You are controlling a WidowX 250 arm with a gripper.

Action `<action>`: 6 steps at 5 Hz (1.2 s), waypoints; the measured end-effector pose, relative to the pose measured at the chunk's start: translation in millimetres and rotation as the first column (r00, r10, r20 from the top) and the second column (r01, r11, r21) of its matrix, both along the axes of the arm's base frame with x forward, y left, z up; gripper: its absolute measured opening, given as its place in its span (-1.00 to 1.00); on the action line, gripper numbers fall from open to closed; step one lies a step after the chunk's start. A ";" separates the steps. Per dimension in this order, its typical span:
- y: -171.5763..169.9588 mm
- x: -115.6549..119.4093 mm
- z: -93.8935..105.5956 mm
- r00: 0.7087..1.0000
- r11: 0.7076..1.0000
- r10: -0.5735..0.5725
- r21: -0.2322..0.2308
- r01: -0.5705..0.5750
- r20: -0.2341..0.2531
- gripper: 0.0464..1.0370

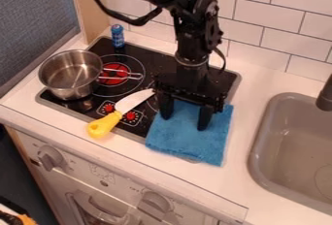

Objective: Moved the blue napkin from bottom to top of the right side induction stove burner

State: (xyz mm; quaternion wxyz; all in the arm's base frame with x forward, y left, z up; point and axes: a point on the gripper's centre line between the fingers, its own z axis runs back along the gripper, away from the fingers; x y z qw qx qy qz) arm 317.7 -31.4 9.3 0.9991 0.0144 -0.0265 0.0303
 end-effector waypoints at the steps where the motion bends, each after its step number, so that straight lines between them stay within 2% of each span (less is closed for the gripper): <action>1: -0.6 16.0 -0.7 1.000 1.000 -0.007 -0.002 0.007 0.012 0.93; 4: 2.0 80.4 0.1 0.996 0.999 -0.052 0.015 0.051 0.066 0.93; 6: -1.5 114.4 0.5 0.993 0.996 -0.090 0.017 0.089 0.079 0.93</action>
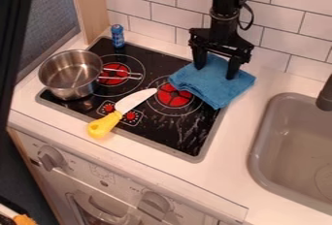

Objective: Moved the blue napkin from bottom to top of the right side induction stove burner

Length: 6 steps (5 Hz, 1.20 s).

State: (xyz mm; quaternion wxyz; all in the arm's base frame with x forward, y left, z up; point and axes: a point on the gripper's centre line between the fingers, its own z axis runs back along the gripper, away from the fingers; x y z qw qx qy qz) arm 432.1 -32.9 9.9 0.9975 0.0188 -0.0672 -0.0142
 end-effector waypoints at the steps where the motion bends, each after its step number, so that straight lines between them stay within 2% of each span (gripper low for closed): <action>1: 0.2 5.0 0.3 1.000 1.000 0.000 0.003 0.000 0.008 0.93; 4: 1.8 -7.0 1.4 1.000 1.000 0.031 0.003 -0.031 -0.001 0.92; 5: 6.0 -14.3 8.2 0.998 0.998 0.067 0.021 -0.067 0.003 0.92; 6: 8.1 -15.2 24.7 0.997 0.996 0.081 0.029 -0.081 0.022 0.92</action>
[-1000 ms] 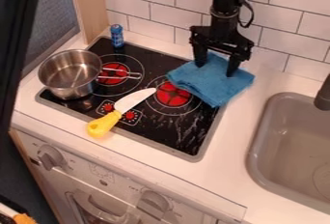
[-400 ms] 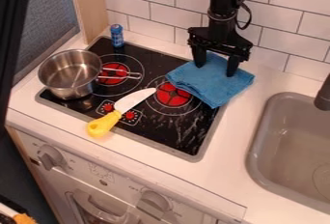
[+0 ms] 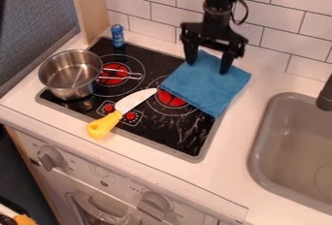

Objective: Moved the blue napkin from bottom to top of the right side induction stove burner

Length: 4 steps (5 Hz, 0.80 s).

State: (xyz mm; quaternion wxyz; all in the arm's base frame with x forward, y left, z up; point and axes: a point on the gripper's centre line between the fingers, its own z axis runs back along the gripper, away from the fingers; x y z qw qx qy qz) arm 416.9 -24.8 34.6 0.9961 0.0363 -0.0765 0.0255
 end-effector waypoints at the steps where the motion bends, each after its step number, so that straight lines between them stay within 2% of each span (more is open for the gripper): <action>1: 3.5 -1.3 20.8 0.999 1.000 0.021 -0.005 -0.020 0.042 0.92; 2: 12.6 -2.6 42.3 0.995 0.999 0.054 -0.016 -0.052 0.087 0.92; 3: 11.7 -6.0 54.9 0.994 0.999 0.034 -0.027 -0.031 0.101 0.92; 4: 13.6 -5.6 56.0 0.994 0.999 0.034 -0.026 -0.031 0.104 0.92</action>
